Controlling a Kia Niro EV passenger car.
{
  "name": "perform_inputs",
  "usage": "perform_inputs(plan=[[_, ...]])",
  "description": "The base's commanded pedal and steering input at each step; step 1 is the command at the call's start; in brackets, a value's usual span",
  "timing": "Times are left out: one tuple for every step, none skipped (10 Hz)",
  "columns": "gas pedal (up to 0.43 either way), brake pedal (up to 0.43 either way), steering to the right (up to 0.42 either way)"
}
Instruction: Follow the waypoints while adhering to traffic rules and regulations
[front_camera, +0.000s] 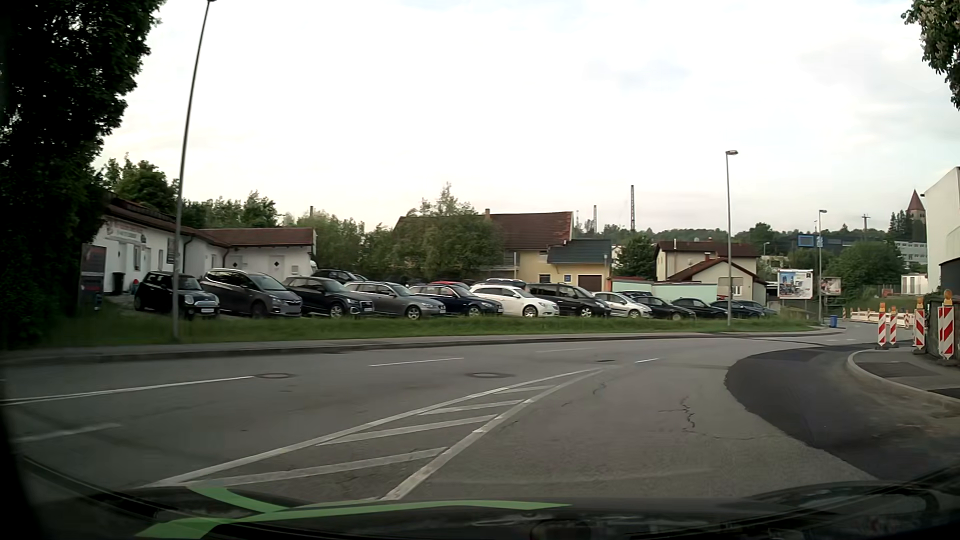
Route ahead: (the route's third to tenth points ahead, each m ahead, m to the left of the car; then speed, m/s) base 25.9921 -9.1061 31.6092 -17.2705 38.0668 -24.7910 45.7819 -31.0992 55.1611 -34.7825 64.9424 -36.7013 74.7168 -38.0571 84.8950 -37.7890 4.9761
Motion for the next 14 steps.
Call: perform_inputs(plan=[[0.138,0.000,0.311],[0.138,0.000,0.282],[0.138,0.000,0.241],[0.138,0.000,0.206],[0.138,0.000,0.192],[0.000,0.000,0.181],[0.000,0.000,0.171],[0.000,0.000,0.170],[0.000,0.000,0.170],[0.028,0.000,0.170],[0.059,0.000,0.169],[0.059,0.000,0.157],[0.059,0.000,0.136],[0.059,0.000,0.118]])
